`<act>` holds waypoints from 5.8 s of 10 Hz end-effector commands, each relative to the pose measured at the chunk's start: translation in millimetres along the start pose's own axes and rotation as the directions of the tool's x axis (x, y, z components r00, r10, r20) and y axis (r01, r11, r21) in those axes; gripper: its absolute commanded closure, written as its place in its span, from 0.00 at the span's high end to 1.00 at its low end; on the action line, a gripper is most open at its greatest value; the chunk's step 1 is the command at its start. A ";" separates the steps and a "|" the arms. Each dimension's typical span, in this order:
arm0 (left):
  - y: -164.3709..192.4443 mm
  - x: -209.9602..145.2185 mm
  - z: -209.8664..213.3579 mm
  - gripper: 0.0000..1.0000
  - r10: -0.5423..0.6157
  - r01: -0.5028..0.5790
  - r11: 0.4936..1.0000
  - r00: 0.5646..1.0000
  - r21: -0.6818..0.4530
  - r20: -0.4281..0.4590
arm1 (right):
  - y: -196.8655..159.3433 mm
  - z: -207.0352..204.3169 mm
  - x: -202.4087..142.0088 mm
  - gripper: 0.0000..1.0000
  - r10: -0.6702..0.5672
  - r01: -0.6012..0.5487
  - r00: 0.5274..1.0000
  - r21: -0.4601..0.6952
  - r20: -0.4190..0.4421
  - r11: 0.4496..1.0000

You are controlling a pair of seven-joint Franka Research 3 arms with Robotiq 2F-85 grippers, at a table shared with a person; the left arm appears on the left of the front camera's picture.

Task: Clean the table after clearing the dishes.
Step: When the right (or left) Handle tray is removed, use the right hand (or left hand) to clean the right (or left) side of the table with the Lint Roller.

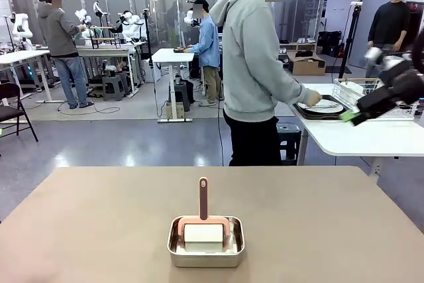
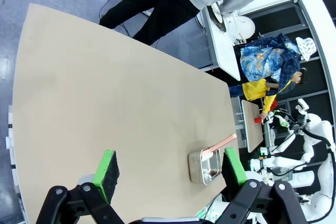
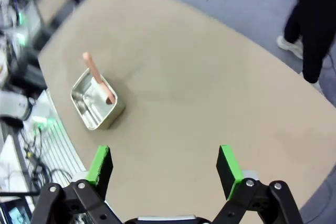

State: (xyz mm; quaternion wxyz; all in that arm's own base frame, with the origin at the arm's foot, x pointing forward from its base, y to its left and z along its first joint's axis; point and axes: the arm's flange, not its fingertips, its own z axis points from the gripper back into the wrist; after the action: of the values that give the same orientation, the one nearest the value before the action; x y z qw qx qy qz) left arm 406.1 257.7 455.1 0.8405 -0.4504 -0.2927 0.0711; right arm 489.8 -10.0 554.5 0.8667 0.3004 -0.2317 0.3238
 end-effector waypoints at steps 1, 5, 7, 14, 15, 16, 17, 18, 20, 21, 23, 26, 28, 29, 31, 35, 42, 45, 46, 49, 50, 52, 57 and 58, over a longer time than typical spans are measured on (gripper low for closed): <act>-0.4 2.7 2.7 1.00 -0.005 0.005 1.000 1.000 -0.003 -0.003 | 32.5 -60.3 29.7 1.00 0.199 -0.200 0.974 0.002 -0.107 0.980; -0.4 2.7 2.7 1.00 -0.005 0.005 1.000 1.000 -0.003 -0.003 | 87.4 -166.9 42.2 1.00 0.385 -0.391 0.873 0.041 -0.301 0.919; -0.4 2.7 2.7 1.00 -0.005 0.005 1.000 1.000 -0.003 -0.003 | 97.1 -192.2 35.1 1.00 0.409 -0.424 0.837 0.041 -0.363 0.905; -0.4 2.7 2.7 1.00 -0.005 0.005 1.000 1.000 -0.003 -0.003 | 94.8 -183.9 43.2 1.00 0.386 -0.388 0.864 0.061 -0.322 0.920; -0.4 2.7 2.7 1.00 -0.005 0.005 1.000 1.000 -0.003 -0.003 | 102.8 -191.5 62.6 1.00 0.474 -0.467 0.788 0.120 -0.393 0.876; -0.4 2.7 2.7 1.00 -0.005 0.005 1.000 1.000 -0.003 -0.003 | 109.5 -213.6 80.7 1.00 0.519 -0.483 0.728 0.202 -0.448 0.852; -0.4 2.7 2.7 1.00 -0.005 0.005 1.000 1.000 -0.003 -0.003 | 117.9 -238.7 92.8 1.00 0.581 -0.502 0.684 0.293 -0.442 0.814; -0.4 2.7 2.7 1.00 -0.005 0.005 1.000 1.000 -0.003 -0.003 | 126.7 -264.5 101.4 1.00 0.620 -0.515 0.639 0.345 -0.456 0.785; -0.4 2.7 2.7 1.00 -0.005 0.005 1.000 1.000 -0.003 -0.003 | 144.7 -308.6 108.4 1.00 0.641 -0.517 0.564 0.383 -0.521 0.766; -0.4 2.7 2.7 1.00 -0.005 0.005 1.000 1.000 -0.003 -0.003 | 155.1 -323.1 107.9 1.00 0.652 -0.523 0.543 0.395 -0.528 0.755; -0.4 2.7 2.7 1.00 -0.005 0.005 1.000 1.000 -0.003 -0.003 | 171.8 -345.4 105.2 1.00 0.663 -0.525 0.505 0.413 -0.553 0.744; -0.4 2.7 2.7 1.00 -0.005 0.005 1.000 1.000 -0.003 -0.003 | 187.2 -364.5 106.7 1.00 0.651 -0.526 0.474 0.403 -0.592 0.749; -0.4 2.7 2.7 1.00 -0.005 0.005 1.000 1.000 -0.003 -0.003 | 197.6 -376.8 105.5 1.00 0.633 -0.538 0.462 0.371 -0.622 0.757; -0.4 2.7 2.7 1.00 -0.005 0.005 1.000 1.000 -0.003 -0.003 | 201.4 -381.7 104.8 1.00 0.625 -0.539 0.457 0.363 -0.633 0.761; -0.4 2.7 2.7 1.00 -0.005 0.005 1.000 1.000 -0.003 -0.003 | 205.1 -388.7 104.9 1.00 0.627 -0.537 0.447 0.369 -0.638 0.758; -0.4 2.7 2.7 1.00 -0.005 0.005 1.000 1.000 -0.003 -0.003 | 209.4 -400.3 107.2 0.92 0.627 -0.522 0.420 0.390 -0.657 0.759; -0.4 2.7 2.7 1.00 -0.005 0.005 1.000 1.000 -0.003 -0.003 | 210.2 -403.5 111.6 0.24 0.626 -0.520 0.434 0.387 -0.648 0.761; -0.4 2.7 2.7 1.00 -0.005 0.005 1.000 1.000 -0.003 -0.003 | 210.0 -399.7 112.3 0.00 0.623 -0.516 0.428 0.388 -0.655 0.763; -0.4 2.7 2.7 1.00 -0.005 0.005 1.000 1.000 -0.003 -0.003 | 209.4 -399.0 111.8 0.00 0.623 -0.516 0.425 0.389 -0.657 0.763; -0.4 2.7 2.7 1.00 -0.005 0.005 1.000 1.000 -0.003 -0.003 | 211.7 -389.5 116.0 0.02 0.620 -0.531 0.430 0.372 -0.656 0.761; -0.4 2.7 2.7 1.00 -0.005 0.005 1.000 1.000 -0.003 -0.003 | 214.1 -384.0 118.2 0.00 0.612 -0.541 0.438 0.350 -0.659 0.765; -0.4 2.7 2.7 1.00 -0.005 0.005 1.000 1.000 -0.003 -0.003 | 217.0 -372.2 120.9 0.00 0.597 -0.543 0.455 0.325 -0.661 0.774; -0.4 2.7 2.7 1.00 -0.005 0.005 1.000 1.000 -0.003 -0.003 | 236.5 -303.0 136.8 0.00 0.431 -0.480 0.574 0.140 -0.696 0.866; -0.4 2.7 2.7 1.00 -0.005 0.005 1.000 1.000 -0.003 -0.003 | 224.9 -279.6 135.0 0.00 0.353 -0.424 0.647 0.067 -0.675 0.903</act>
State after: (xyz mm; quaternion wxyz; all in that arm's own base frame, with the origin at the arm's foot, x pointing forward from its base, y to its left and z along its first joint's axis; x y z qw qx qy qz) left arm 406.1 258.0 455.0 0.8405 -0.4504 -0.2926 0.0713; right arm 494.6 394.4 519.2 0.7779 0.0660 0.0270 0.6243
